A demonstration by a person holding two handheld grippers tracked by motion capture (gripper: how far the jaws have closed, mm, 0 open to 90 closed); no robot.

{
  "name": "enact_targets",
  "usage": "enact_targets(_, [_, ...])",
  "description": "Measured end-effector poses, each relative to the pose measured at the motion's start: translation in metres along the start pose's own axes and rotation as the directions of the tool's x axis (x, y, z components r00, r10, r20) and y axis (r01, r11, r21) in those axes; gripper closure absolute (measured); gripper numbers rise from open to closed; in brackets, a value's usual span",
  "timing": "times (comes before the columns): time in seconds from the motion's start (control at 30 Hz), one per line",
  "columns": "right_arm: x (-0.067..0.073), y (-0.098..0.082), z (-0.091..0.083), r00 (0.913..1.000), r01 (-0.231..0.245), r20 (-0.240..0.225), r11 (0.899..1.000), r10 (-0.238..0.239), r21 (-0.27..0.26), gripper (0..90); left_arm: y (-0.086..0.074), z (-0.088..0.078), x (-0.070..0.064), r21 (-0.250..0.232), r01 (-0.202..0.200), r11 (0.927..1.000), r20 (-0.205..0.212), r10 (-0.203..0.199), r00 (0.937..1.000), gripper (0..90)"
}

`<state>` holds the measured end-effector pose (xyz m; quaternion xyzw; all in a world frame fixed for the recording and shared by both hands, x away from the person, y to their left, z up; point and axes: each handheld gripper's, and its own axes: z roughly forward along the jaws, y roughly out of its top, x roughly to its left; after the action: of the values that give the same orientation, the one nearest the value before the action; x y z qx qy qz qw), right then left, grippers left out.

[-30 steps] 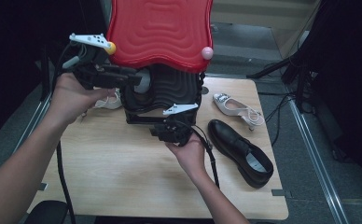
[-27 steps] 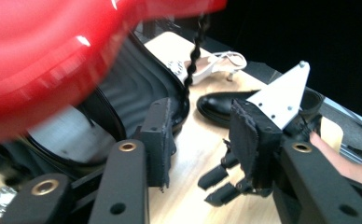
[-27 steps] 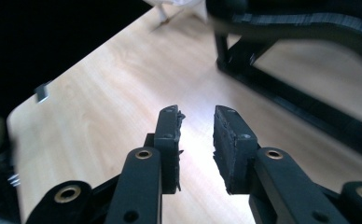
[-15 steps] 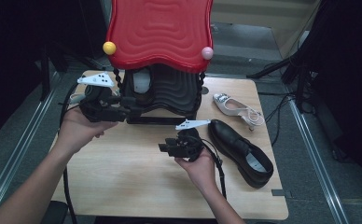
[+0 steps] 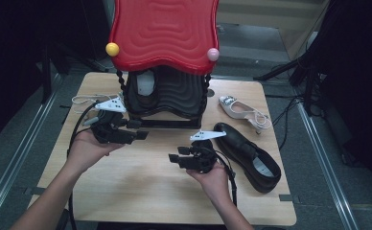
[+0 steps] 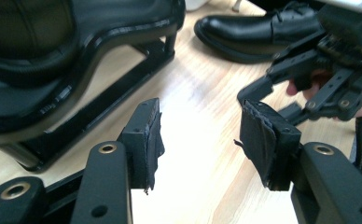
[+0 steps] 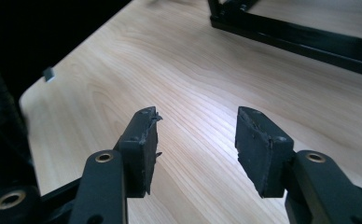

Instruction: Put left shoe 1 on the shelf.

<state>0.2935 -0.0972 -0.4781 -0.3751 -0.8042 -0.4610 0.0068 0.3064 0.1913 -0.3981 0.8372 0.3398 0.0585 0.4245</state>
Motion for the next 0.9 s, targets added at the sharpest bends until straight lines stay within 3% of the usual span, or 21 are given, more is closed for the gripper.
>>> enact_targets(0.07, [0.002, -0.004, -0.002, 0.9995, 0.015, 0.029, 1.0, -0.015, -0.013, 52.5, -0.005, 0.002, 0.0, -0.005, 0.008, 1.0, 0.01, -0.008, 0.9999, 49.2])
enact_targets(0.13, [0.001, -0.005, -0.004, 0.9998, 0.007, 0.02, 1.0, -0.007, 0.004, 54.5, -0.011, 0.004, 0.002, -0.019, 0.029, 0.9994, 0.027, -0.028, 0.9992, 49.5])
enact_targets(0.23, [-0.002, -0.007, -0.008, 1.0, 0.003, -0.008, 0.999, -0.003, 0.032, 57.8, -0.019, 0.006, 0.006, -0.021, 0.047, 0.9987, 0.021, -0.047, 0.9987, 49.9])
enact_targets(0.4, [-0.008, -0.009, -0.015, 0.9993, 0.001, -0.038, 0.999, 0.001, 0.034, 60.1, -0.035, 0.01, 0.01, -0.018, 0.07, 0.9974, 0.024, -0.07, 0.9973, 50.5])
enact_targets(0.57, [-0.01, -0.01, -0.022, 1.0, -0.007, 0.007, 0.999, 0.007, 0.041, 62.6, -0.046, 0.013, 0.013, -0.017, 0.091, 0.9957, 0.012, -0.091, 0.9958, 50.9])
enact_targets(0.77, [-0.015, -0.016, -0.026, 0.9998, 0.005, 0.017, 0.999, -0.006, 0.05, 64.9, -0.058, 0.017, 0.015, 0.003, 0.105, 0.9944, 0.008, -0.105, 0.9944, 51.0])
enact_targets(0.9, [-0.017, -0.019, -0.032, 0.9984, 0.022, 0.051, 0.998, -0.024, 0.051, 60.2, -0.064, 0.019, 0.017, 0.016, 0.112, 0.9936, 0.01, -0.112, 0.9937, 50.8])
